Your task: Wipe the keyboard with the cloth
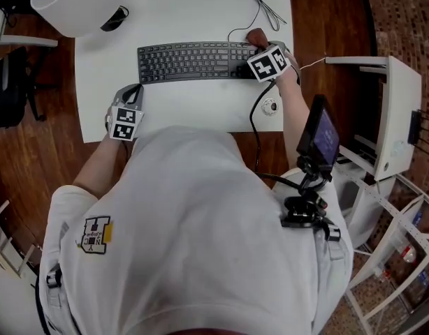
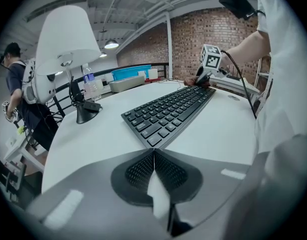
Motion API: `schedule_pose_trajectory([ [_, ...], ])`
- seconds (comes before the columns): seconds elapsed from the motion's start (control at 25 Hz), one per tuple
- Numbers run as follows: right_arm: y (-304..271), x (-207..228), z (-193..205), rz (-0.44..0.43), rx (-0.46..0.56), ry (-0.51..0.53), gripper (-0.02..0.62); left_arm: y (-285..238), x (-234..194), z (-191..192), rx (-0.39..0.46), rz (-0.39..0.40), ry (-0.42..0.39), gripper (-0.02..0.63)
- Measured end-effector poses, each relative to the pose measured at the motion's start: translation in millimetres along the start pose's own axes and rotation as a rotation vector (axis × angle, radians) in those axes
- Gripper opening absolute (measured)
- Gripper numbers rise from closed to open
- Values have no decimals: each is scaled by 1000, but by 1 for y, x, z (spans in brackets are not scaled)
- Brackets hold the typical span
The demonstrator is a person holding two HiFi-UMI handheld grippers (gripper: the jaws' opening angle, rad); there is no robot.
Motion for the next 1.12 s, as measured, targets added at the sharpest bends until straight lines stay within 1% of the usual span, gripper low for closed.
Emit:
schedule_pose_trajectory([
  [0.24, 13, -24, 27, -16, -16, -43, 94, 2, -2, -1, 20, -10, 12, 2],
  [0.44, 23, -51, 59, -20, -30, -60, 94, 0, -2, 0, 39, -9, 7, 2],
  [0.64, 31, -69, 81, -30, -40, -60, 94, -1, -2, -2, 45, -5, 3, 2],
  [0.76, 34, -76, 91, -43, -47, -42, 94, 1, -1, -1, 44, -5, -3, 2],
  [0.84, 36, -73, 88, -44, -44, -19, 94, 1, 0, -1, 42, -3, -4, 2],
  [0.92, 40, -63, 75, -32, -16, -1, 94, 1, 0, 0, 41, -2, -1, 2],
  [1.12, 36, -29, 3, 8, 78, 53, 94, -2, -1, 0, 38, -8, 12, 2],
])
Point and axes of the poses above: the fingertips, and each gripper's own axes: y backward along the fingers, x to its right, z out of its underside, the point moved 1 cm from there along y, backward along the fingers, and after that the axes turned 5 degrees about -x, right-handed, at the moved point
